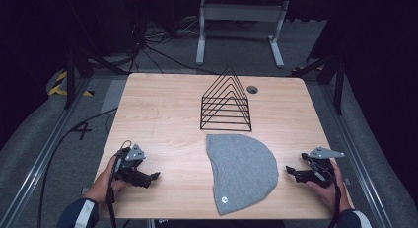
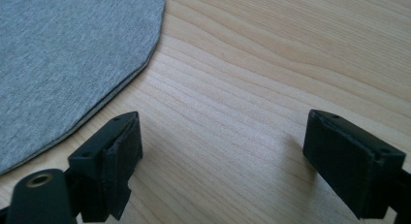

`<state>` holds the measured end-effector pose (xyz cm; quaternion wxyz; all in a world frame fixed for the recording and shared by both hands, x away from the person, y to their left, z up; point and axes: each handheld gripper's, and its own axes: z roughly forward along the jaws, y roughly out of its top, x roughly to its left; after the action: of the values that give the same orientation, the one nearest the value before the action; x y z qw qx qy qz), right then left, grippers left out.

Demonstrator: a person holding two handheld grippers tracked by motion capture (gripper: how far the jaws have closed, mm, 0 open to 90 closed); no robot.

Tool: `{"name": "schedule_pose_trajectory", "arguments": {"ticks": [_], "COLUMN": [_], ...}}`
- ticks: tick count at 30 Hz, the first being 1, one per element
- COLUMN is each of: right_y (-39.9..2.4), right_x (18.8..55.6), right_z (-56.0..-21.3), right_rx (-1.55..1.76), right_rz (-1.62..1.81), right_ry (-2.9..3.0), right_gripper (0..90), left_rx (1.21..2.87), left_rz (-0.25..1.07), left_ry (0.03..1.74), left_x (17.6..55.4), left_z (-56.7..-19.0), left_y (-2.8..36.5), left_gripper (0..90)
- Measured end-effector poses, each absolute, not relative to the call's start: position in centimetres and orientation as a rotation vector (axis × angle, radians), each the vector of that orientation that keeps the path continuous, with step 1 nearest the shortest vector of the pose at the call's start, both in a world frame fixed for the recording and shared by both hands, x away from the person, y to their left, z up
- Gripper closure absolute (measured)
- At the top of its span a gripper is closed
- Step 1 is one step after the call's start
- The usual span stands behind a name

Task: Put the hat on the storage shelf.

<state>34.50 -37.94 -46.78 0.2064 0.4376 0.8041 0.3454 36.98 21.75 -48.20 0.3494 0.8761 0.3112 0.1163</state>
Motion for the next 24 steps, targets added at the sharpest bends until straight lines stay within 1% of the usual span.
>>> {"name": "schedule_pose_trajectory", "arguments": {"ticks": [5, 10, 12, 13, 14, 15, 16, 17, 18, 19, 20, 24], "right_y": [-37.9, -37.7, -37.7, -37.7, -37.6, -37.4, -37.2, -36.5, -36.5, -35.4, -35.4, -32.4], "right_x": [34.6, 34.8, 35.0, 35.0, 35.1, 35.0, 35.0, 34.7, 34.7, 34.2, 34.2, 33.0], "right_z": [-46.7, -46.7, -46.2, -46.2, -46.0, -45.8, -45.7, -45.4, -45.4, -44.8, -44.8, -43.6], "right_rx": [1.22, 1.231, 1.221, 1.221, 1.23, 1.236, 1.227, 1.204, 1.204, 1.151, 1.151, 1.02], "right_rz": [0.957, 0.943, 0.899, 0.899, 0.885, 0.877, 0.887, 0.931, 0.931, 0.972, 0.972, 1.059], "right_ry": [2.242, 2.244, 2.301, 2.301, 2.309, 2.31, 2.317, 2.318, 2.318, 2.308, 2.308, 2.348], "right_gripper": [14.3, 14.4, 18.8, 18.8, 22.4, 27.9, 32.0, 35.0, 35.0, 44.1, 44.1, 60.9], "left_rx": [2.29, 2.376, 2.369, 2.369, 2.369, 2.364, 2.348, 2.339, 2.339, 2.332, 2.332, 2.336], "left_rz": [0.274, 0.226, 0.21, 0.21, 0.188, 0.189, 0.177, 0.181, 0.181, 0.18, 0.18, 0.185], "left_ry": [0.738, 0.638, 0.62, 0.62, 0.609, 0.587, 0.581, 0.572, 0.572, 0.524, 0.524, 0.438], "left_x": [37.5, 38.5, 39.1, 39.1, 39.5, 39.7, 40.2, 40.3, 40.3, 40.7, 40.7, 41.4], "left_z": [-48.2, -47.6, -47.2, -47.2, -46.9, -46.8, -46.4, -46.2, -46.2, -45.7, -45.7, -44.9], "left_y": [21.1, 20.4, 19.9, 19.9, 19.6, 19.3, 18.6, 18.1, 18.1, 17.0, 17.0, 14.2], "left_gripper": [0.1, 0.7, 10.3, 18.6, 18.6, 25.0, 25.5, 25.9, 29.1, 31.1, 31.6, 35.1]}}
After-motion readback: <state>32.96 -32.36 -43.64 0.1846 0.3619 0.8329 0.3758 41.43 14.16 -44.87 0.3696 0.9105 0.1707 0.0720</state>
